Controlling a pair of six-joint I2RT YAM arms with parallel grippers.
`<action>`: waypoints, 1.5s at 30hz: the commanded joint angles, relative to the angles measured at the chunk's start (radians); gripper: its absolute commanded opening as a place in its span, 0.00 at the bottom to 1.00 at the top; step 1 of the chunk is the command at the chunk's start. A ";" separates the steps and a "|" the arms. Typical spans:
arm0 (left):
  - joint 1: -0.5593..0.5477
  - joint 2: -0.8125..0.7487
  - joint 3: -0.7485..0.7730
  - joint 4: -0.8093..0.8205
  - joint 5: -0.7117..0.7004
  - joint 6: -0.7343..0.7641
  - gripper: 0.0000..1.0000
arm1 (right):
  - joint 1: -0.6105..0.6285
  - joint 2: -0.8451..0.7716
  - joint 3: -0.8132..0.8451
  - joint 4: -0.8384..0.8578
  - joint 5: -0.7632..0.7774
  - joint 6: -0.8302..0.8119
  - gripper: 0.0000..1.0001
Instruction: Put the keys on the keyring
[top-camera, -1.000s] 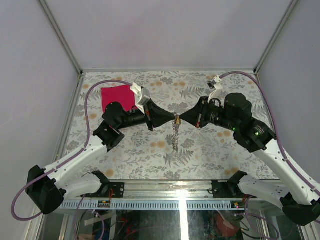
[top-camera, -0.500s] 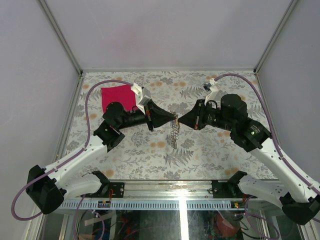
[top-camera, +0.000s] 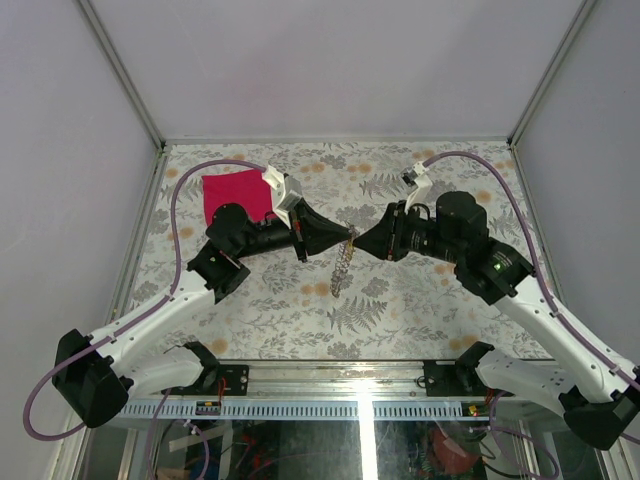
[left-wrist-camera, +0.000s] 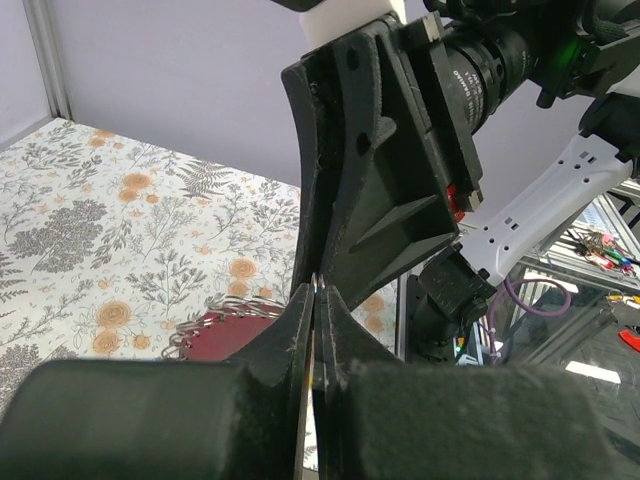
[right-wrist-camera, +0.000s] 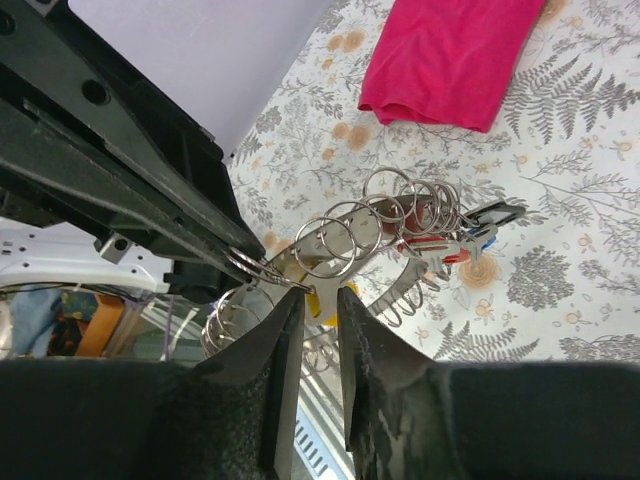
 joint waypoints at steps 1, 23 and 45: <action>0.002 -0.020 0.024 0.113 0.000 -0.007 0.00 | -0.005 -0.082 -0.013 0.039 0.048 -0.132 0.28; 0.002 -0.004 0.023 0.207 0.117 -0.070 0.00 | -0.005 -0.251 -0.309 0.620 -0.131 -0.518 0.42; 0.001 -0.002 0.027 0.211 0.129 -0.074 0.00 | -0.005 -0.183 -0.325 0.681 -0.257 -0.449 0.27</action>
